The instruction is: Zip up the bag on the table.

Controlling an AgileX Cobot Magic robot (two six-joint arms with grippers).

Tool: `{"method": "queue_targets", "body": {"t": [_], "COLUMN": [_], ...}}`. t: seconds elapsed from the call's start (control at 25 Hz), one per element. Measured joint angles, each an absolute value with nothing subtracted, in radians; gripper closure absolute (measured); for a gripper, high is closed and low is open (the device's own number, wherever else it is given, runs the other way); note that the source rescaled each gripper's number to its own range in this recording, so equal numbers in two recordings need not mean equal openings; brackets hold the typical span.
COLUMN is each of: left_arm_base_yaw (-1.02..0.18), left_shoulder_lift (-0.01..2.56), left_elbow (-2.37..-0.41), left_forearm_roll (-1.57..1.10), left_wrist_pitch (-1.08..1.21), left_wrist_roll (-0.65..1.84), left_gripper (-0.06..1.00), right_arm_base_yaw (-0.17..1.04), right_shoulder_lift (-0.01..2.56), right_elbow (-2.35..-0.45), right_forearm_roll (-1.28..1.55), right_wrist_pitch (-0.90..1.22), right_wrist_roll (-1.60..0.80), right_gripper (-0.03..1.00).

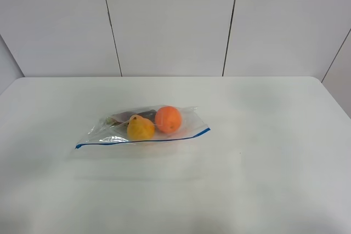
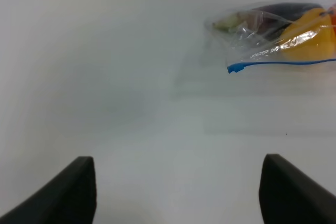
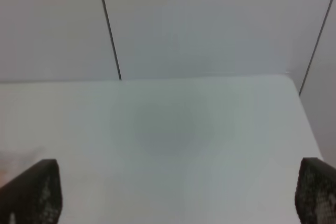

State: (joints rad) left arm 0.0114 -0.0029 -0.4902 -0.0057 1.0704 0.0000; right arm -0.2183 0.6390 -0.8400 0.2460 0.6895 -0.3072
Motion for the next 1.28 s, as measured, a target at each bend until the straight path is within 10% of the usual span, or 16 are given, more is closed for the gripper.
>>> {"method": "queue_targets", "body": {"t": [1.28], "left_arm_base_yaw": [0.011], "left_shoulder_lift": [-0.003], "left_elbow": [-0.49], "left_forearm_roll": [-0.006], "left_wrist_pitch": [1.07], "left_wrist_roll": [0.0], "left_gripper": [0.23], "right_arm_base_yaw": [-0.218], "right_shoulder_lift": [0.138], "right_elbow": [-0.668], "right_forearm_roll": [0.238], "right_wrist_pitch": [0.778], "right_wrist_roll": [-0.217], "right_gripper": [-0.03]}}
